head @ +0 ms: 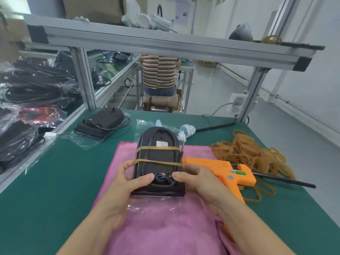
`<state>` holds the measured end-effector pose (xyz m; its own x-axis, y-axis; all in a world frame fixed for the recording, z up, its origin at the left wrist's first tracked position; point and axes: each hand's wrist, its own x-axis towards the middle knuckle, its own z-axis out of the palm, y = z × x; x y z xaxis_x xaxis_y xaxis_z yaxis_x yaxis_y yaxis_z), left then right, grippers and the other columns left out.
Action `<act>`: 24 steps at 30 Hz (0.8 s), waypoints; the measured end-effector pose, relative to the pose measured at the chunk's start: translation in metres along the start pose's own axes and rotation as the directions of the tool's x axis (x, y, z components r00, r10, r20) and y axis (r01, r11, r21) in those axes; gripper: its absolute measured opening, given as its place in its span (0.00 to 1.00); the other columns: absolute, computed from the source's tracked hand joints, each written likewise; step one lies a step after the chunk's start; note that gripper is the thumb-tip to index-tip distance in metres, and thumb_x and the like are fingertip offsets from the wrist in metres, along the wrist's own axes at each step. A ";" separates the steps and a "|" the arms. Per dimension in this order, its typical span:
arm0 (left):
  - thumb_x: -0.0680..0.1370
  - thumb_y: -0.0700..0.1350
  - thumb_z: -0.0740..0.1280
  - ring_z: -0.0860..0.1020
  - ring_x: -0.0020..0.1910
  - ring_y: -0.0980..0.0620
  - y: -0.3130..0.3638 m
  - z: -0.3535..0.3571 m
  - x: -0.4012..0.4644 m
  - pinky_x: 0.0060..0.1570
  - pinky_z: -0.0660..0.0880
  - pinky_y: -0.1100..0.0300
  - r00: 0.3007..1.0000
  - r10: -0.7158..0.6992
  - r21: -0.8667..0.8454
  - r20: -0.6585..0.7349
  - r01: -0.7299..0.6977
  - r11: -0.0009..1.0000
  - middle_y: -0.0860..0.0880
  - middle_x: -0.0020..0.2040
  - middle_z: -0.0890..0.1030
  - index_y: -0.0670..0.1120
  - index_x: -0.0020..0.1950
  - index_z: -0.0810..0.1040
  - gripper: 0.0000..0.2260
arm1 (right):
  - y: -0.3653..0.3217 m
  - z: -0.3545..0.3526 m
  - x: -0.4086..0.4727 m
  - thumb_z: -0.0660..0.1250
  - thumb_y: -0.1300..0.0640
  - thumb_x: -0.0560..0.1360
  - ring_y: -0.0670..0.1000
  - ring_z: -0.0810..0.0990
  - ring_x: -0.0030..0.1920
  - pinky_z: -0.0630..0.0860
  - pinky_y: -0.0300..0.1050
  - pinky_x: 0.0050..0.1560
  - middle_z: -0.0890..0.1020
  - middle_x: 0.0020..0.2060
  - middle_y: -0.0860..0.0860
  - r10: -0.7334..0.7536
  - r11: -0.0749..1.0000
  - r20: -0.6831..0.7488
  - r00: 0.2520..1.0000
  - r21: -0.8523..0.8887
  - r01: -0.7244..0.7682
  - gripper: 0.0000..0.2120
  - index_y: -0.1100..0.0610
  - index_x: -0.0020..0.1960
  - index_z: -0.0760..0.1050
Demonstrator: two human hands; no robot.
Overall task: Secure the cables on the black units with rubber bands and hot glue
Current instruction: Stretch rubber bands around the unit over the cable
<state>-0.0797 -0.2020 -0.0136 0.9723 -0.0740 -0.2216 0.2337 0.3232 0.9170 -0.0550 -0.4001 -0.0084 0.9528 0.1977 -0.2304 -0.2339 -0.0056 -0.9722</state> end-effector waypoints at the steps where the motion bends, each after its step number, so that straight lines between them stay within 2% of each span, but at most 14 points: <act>1: 0.61 0.37 0.75 0.84 0.48 0.42 0.001 0.002 0.003 0.49 0.80 0.46 1.000 0.009 -0.013 0.030 -0.008 1.000 0.43 0.54 0.84 0.50 0.65 0.71 0.34 | -0.002 -0.001 -0.001 0.72 0.64 0.71 0.54 0.84 0.52 0.79 0.47 0.57 0.85 0.50 0.55 -0.045 0.999 -0.014 0.999 -0.002 0.045 0.14 0.60 0.56 0.81; 4: 0.62 0.32 0.75 0.84 0.48 0.42 0.003 0.005 0.007 0.39 0.81 0.53 0.987 0.054 -0.020 0.149 -0.052 0.998 0.42 0.54 0.84 0.50 0.60 0.79 0.28 | -0.008 -0.005 -0.001 0.75 0.63 0.65 0.56 0.82 0.55 0.77 0.50 0.60 0.85 0.52 0.55 -0.135 0.991 -0.024 0.991 0.001 0.135 0.21 0.60 0.58 0.80; 7: 0.62 0.33 0.73 0.84 0.48 0.44 0.001 0.004 0.009 0.38 0.81 0.55 0.981 0.087 -0.051 0.174 -0.079 0.996 0.43 0.54 0.84 0.49 0.58 0.79 0.26 | -0.006 -0.006 -0.002 0.73 0.61 0.63 0.54 0.82 0.56 0.78 0.48 0.59 0.84 0.54 0.54 -0.165 0.986 -0.011 0.986 0.003 0.165 0.25 0.59 0.60 0.79; 12: 0.60 0.31 0.72 0.84 0.48 0.44 -0.006 0.004 0.012 0.38 0.81 0.56 0.980 0.126 -0.054 0.152 -0.119 0.991 0.39 0.55 0.83 0.43 0.61 0.77 0.30 | -0.001 -0.008 -0.003 0.73 0.65 0.70 0.54 0.81 0.58 0.77 0.47 0.60 0.84 0.54 0.53 -0.166 0.986 -0.009 0.986 -0.026 0.165 0.19 0.59 0.60 0.79; 16: 0.60 0.32 0.72 0.83 0.48 0.42 -0.012 0.004 0.012 0.39 0.81 0.53 0.985 0.078 -0.103 0.153 -0.062 0.993 0.37 0.55 0.82 0.43 0.64 0.75 0.32 | -0.001 -0.006 -0.002 0.72 0.63 0.72 0.50 0.83 0.55 0.78 0.40 0.55 0.85 0.52 0.50 -0.171 0.983 -0.009 0.985 -0.076 0.170 0.16 0.56 0.59 0.79; 18: 0.59 0.28 0.74 0.83 0.48 0.41 -0.014 0.005 0.013 0.38 0.81 0.53 0.987 0.061 -0.099 0.151 -0.046 0.994 0.37 0.56 0.82 0.43 0.65 0.75 0.35 | -0.001 -0.006 -0.003 0.71 0.60 0.74 0.49 0.82 0.56 0.77 0.42 0.58 0.85 0.53 0.50 -0.163 0.979 0.021 0.986 -0.120 0.165 0.15 0.56 0.60 0.78; 20: 0.58 0.28 0.74 0.83 0.47 0.41 -0.017 0.005 0.015 0.37 0.81 0.53 0.990 0.052 -0.098 0.133 -0.039 0.994 0.36 0.55 0.82 0.42 0.65 0.74 0.36 | -0.003 -0.006 -0.007 0.68 0.55 0.76 0.51 0.81 0.57 0.76 0.45 0.61 0.84 0.54 0.52 -0.148 0.971 0.029 0.989 -0.187 0.151 0.13 0.57 0.59 0.79; 22: 0.57 0.26 0.74 0.83 0.47 0.41 -0.021 0.002 0.015 0.37 0.81 0.53 0.991 0.038 -0.123 0.130 -0.022 0.992 0.36 0.56 0.82 0.42 0.66 0.73 0.38 | -0.006 -0.011 -0.012 0.66 0.50 0.77 0.53 0.80 0.56 0.75 0.47 0.61 0.83 0.54 0.54 -0.169 0.930 -0.060 0.984 -0.340 0.139 0.12 0.56 0.55 0.79; 23: 0.57 0.26 0.74 0.83 0.48 0.41 -0.023 0.000 0.016 0.38 0.81 0.53 0.990 0.035 -0.146 0.137 -0.015 0.989 0.36 0.56 0.82 0.43 0.67 0.73 0.38 | -0.008 -0.019 -0.016 0.67 0.48 0.77 0.49 0.79 0.53 0.74 0.43 0.57 0.82 0.53 0.52 -0.201 0.873 -0.143 0.969 -0.475 0.111 0.11 0.53 0.54 0.78; 24: 0.58 0.26 0.73 0.83 0.49 0.40 -0.024 -0.002 0.017 0.39 0.81 0.53 0.989 0.030 -0.169 0.142 -0.006 0.986 0.36 0.57 0.82 0.43 0.67 0.73 0.38 | -0.011 -0.028 -0.022 0.67 0.47 0.76 0.46 0.77 0.50 0.71 0.39 0.52 0.80 0.52 0.48 -0.247 0.771 -0.217 0.944 -0.635 0.056 0.11 0.51 0.55 0.77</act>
<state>-0.0692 -0.2091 -0.0399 0.9696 -0.1973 -0.1445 0.2239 0.4786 0.8490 -0.0676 -0.4321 0.0062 0.9996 -0.0245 0.0138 -0.0042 -0.6154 -0.7882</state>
